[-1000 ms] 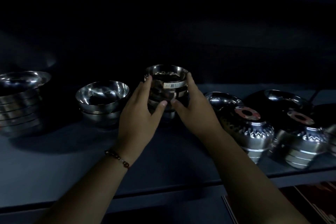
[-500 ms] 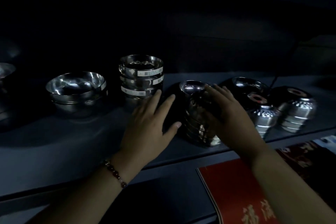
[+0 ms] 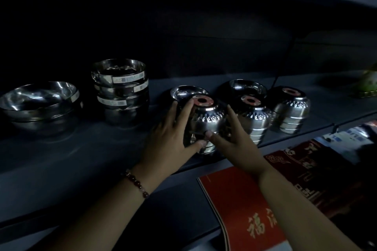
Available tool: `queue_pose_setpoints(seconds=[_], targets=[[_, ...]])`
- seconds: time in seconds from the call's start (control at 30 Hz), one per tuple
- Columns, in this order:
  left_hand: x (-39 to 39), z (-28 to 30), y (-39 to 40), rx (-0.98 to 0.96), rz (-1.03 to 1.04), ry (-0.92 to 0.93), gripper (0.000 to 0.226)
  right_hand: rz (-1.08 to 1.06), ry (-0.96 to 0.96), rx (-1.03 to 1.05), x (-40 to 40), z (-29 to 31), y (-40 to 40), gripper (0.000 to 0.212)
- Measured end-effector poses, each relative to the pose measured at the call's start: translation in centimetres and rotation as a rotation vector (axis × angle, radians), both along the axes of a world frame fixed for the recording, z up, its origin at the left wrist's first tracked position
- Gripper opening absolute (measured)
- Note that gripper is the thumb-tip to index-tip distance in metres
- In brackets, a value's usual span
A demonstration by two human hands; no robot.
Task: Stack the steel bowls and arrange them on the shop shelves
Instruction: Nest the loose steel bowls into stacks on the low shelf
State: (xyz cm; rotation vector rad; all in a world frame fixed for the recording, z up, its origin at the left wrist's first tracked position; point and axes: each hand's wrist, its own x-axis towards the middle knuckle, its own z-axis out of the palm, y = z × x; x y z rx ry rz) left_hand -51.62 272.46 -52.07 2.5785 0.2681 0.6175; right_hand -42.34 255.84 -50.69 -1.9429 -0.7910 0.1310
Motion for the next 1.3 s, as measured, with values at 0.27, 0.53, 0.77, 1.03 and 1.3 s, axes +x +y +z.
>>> queue_pose_setpoints(seconds=[0.27, 0.53, 0.77, 1.03, 1.3], targets=[[0.7, -1.2, 1.2, -0.363, -0.139, -0.111, 0.11, 0.068, 0.114, 0.06, 1.2, -0.8, -0.1, 0.068], [-2.3, -1.0, 2.6, -0.444, -0.068, -0.103, 0.107, 0.114, 0.034, 0.002, -0.6, -1.1, 0.9, 0.081], [-6.5, -0.7, 4.5, -0.518, -0.021, -0.127, 0.104, 0.192, -0.042, -0.068, -2.9, -0.8, 4.6, 0.096], [-8.5, -0.2, 6.3, -0.483, -0.003, -0.12, 0.106, 0.201, -0.063, -0.061, -5.1, -0.3, 6.1, 0.095], [-7.0, 2.8, 4.6, -0.354, -0.091, -0.195, 0.111, 0.062, -0.122, 0.004, -5.6, 1.9, 3.2, 0.1]])
